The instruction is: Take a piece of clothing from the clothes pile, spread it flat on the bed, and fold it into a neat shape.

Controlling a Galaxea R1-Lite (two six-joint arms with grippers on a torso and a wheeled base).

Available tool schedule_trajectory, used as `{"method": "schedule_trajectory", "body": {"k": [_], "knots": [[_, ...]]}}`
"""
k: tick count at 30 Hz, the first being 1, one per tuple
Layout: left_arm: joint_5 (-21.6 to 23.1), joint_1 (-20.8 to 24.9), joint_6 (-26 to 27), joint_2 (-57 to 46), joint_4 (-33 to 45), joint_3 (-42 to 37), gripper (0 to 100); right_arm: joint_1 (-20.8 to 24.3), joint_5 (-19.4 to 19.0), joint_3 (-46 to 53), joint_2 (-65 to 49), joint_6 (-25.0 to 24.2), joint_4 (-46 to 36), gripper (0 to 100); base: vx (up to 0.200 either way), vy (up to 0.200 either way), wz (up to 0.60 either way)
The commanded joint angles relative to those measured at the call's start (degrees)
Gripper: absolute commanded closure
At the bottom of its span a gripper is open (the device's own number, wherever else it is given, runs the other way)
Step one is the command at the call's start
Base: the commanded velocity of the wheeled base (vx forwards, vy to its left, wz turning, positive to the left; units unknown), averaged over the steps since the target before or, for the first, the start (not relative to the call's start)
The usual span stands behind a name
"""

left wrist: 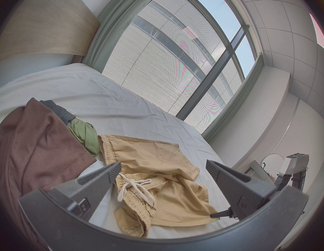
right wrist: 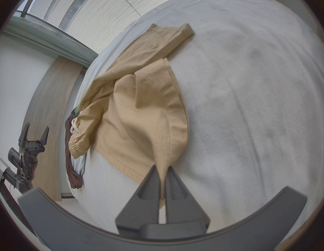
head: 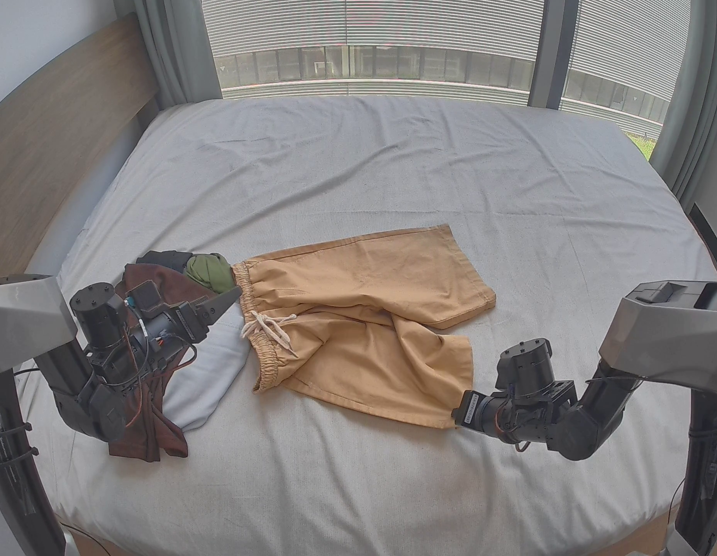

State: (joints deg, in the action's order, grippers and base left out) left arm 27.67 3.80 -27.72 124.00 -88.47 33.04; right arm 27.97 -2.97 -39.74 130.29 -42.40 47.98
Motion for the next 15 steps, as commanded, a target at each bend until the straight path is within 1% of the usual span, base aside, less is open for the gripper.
{"method": "schedule_trajectory", "body": {"k": [1,4,5,7,12,15], "knots": [[0.0,0.2,0.0,0.8,0.0,-1.0,0,-1.8,0.0,1.7,-3.5,0.3,-0.3,100,0.000,0.000,0.00],[0.1,0.9,0.0,1.0,0.0,-1.9,0,-2.7,0.0,2.4,-4.3,0.7,-0.4,100,0.000,0.000,0.00],[0.1,1.8,0.0,1.6,0.0,-2.3,0,-3.5,-0.1,3.4,-4.6,2.3,-0.8,100,0.000,0.000,0.00],[0.0,2.3,0.6,3.4,0.0,-2.1,0,-4.0,-0.1,4.8,-5.1,3.6,-1.0,100,0.000,0.000,0.00],[-0.2,3.0,1.1,6.0,0.0,-1.8,0,-4.0,-0.4,7.0,-6.9,3.8,-0.9,100,0.000,0.000,0.00],[-0.2,3.0,3.6,7.3,0.0,-2.1,0,-4.1,-0.5,7.9,-7.3,3.8,-0.8,100,0.000,0.000,0.00]]}}
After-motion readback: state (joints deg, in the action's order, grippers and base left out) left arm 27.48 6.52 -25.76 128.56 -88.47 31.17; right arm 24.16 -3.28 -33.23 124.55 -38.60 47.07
